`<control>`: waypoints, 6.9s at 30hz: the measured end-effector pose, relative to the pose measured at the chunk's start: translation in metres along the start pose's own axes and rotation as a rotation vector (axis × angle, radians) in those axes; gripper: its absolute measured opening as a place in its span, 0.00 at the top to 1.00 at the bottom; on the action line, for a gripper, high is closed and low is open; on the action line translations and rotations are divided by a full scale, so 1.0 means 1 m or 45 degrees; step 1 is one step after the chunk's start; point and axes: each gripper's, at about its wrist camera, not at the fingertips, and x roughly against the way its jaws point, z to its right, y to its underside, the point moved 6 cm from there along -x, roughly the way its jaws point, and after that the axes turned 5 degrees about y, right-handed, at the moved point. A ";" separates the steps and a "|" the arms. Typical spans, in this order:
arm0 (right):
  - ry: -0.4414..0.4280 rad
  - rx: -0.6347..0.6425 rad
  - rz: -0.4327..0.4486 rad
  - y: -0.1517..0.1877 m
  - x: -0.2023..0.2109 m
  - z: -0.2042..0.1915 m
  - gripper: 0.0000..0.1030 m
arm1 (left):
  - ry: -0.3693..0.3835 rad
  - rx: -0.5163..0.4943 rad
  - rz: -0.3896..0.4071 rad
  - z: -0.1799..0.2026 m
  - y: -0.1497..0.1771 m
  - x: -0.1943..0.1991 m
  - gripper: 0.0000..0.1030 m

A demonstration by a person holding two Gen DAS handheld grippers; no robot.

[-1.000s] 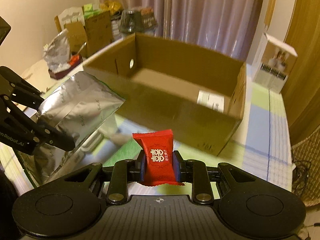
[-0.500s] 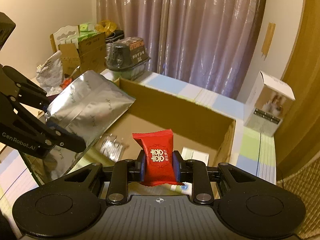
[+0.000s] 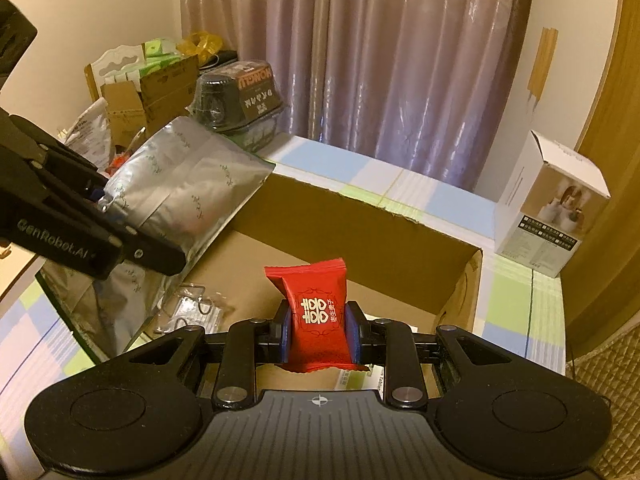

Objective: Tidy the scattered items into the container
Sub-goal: 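Carry the pouch and candy over the box and open both tools, then withdraw both tools from the box toward the remaining items, then lower the right tool onto the black cable and close on it, then close the left tool on the white ointment box with the green bird, then carry the ointment box and cable over the box and open both tools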

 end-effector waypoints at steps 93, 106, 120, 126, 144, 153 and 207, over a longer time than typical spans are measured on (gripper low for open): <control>0.012 -0.180 -0.163 0.192 0.125 -0.103 0.21 | -0.154 0.170 -0.108 0.029 0.249 0.084 0.29; -0.097 0.216 -0.208 0.207 0.105 -0.122 0.21 | -0.121 0.152 -0.200 0.038 0.272 0.064 0.29; -0.282 0.729 -0.262 0.213 0.048 -0.129 0.21 | -0.061 0.062 -0.275 0.040 0.265 0.027 0.29; -0.378 0.896 -0.300 0.217 0.028 -0.135 0.21 | -0.044 -0.006 -0.318 0.041 0.265 0.012 0.29; -0.554 0.864 -0.394 0.212 0.003 -0.139 0.53 | 0.041 -0.032 -0.353 0.033 0.262 -0.014 0.29; -0.543 0.813 -0.448 0.226 0.022 -0.141 0.74 | 0.045 -0.019 -0.356 0.031 0.263 -0.014 0.29; -0.359 0.566 -0.432 0.236 0.045 -0.129 0.83 | 0.078 -0.130 -0.388 0.039 0.269 -0.007 0.68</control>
